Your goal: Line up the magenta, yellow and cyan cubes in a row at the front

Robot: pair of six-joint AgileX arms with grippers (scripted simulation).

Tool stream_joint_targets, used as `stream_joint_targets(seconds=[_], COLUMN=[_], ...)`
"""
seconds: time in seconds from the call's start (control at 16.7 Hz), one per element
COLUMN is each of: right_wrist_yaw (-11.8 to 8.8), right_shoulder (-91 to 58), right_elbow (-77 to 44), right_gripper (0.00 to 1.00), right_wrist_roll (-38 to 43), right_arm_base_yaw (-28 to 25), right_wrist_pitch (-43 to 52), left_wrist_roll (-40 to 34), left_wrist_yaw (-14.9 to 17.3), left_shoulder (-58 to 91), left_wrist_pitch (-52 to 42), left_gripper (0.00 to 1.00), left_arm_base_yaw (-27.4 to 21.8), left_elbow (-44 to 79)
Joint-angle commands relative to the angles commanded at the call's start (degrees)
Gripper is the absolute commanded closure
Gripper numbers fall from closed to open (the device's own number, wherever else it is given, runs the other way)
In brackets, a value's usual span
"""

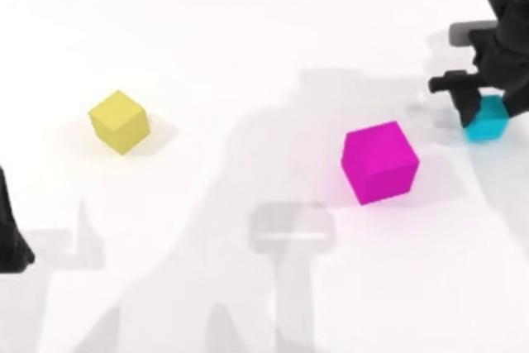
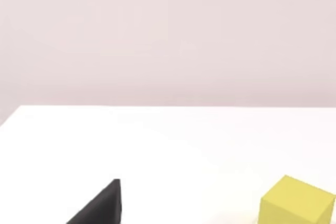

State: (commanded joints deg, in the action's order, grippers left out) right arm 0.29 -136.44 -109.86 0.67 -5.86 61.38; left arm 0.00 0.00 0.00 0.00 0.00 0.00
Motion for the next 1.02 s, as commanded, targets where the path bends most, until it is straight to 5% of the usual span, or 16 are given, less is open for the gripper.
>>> stream_joint_targets(seconds=[0.3,0.66,1.02], right_wrist_yaw=[0.0,0.0,0.2], right_shoulder=[2.0,2.4,12.3], right_elbow=[-7.8,-8.7,4.1], right_gripper=[1.00,1.00,1.00], right_wrist_roll=[0.0,0.2,12.5], right_arm_base_yaw=[-0.3,-0.1,-11.1], right_wrist_pitch=[10.4,11.4,8.2], left_wrist_roll=[0.0,0.0,0.0], left_wrist_yaw=[0.0,0.0,0.0], left_shoulder=[0.0,0.0,0.0], left_wrist_pitch=[0.0,0.0,0.0], left_gripper=[0.00,0.00,0.00], left_arm_base_yaw=[0.0,0.0,0.0], left_elbow=[0.0,0.0,0.0])
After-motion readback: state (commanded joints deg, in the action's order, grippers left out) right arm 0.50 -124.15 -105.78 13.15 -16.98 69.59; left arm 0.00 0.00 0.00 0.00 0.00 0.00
